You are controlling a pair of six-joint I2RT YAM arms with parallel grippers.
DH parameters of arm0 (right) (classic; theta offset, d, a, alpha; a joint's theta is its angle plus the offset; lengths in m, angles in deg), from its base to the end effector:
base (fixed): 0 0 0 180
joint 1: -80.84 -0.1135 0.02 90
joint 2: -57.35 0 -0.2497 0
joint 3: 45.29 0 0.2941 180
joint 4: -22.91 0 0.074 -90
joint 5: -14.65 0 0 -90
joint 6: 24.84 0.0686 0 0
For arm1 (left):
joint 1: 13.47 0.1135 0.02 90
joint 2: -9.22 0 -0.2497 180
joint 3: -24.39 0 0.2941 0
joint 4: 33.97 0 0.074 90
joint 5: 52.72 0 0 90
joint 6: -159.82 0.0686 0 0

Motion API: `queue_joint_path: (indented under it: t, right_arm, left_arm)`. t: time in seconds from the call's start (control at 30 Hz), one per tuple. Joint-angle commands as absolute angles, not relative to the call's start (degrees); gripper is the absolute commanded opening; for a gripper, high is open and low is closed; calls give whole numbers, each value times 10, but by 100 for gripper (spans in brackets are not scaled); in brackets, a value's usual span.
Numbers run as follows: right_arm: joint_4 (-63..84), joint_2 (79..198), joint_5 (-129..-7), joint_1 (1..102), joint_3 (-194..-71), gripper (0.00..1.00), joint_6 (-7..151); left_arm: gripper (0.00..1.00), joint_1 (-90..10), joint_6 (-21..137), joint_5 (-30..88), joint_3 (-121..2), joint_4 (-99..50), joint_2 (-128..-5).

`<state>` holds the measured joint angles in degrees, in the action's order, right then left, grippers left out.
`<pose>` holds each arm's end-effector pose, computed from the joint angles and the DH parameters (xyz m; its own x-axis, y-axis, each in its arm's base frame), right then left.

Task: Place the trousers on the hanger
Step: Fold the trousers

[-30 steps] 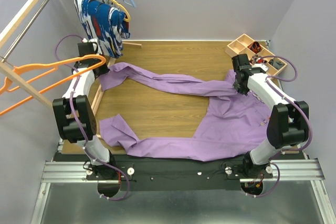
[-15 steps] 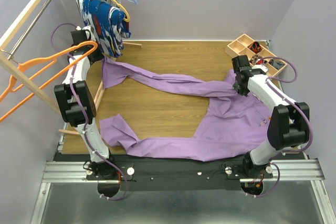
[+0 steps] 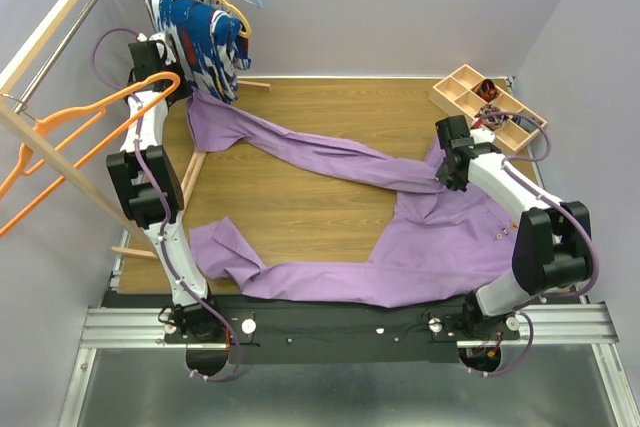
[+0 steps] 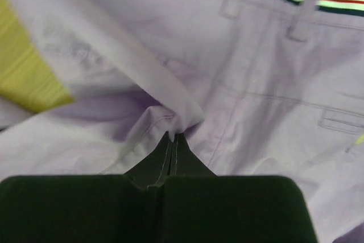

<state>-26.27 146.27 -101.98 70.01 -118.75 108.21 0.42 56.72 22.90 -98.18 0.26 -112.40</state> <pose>0.3561 0.0368 0.1625 -0.6345 0.4999 -0.5895 0.6209 0.7839 -0.0036 0.5500 0.1185 0.2539 -0.5118 -0.3527 -0.7834 -0.1509 0.9346 -0.3222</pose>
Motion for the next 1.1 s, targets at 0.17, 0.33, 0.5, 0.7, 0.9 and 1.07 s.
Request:
queue_joint_path:
  t: [0.17,0.33,0.5,0.7,0.9,1.07]
  right_arm:
    - [-178,1441,-821,660,-1152,26,960]
    - [-180,1410,-861,661,-1198,80,961]
    - [-184,1429,-897,698,-1230,90,957]
    - [-192,1460,-915,781,-1219,89,975]
    - [-193,1490,-926,847,-1206,89,971]
    - [-195,1536,-936,863,-1203,88,972]
  left_arm:
    - [0,32,572,260,-1013,32,-1132]
    - [0,39,580,259,-1006,38,-1112]
    - [0,44,587,257,-1005,47,-1096]
    - [0,50,590,263,-990,48,-1065]
    - [0,59,594,269,-975,47,-1049]
    - [0,65,596,271,-969,49,-1042]
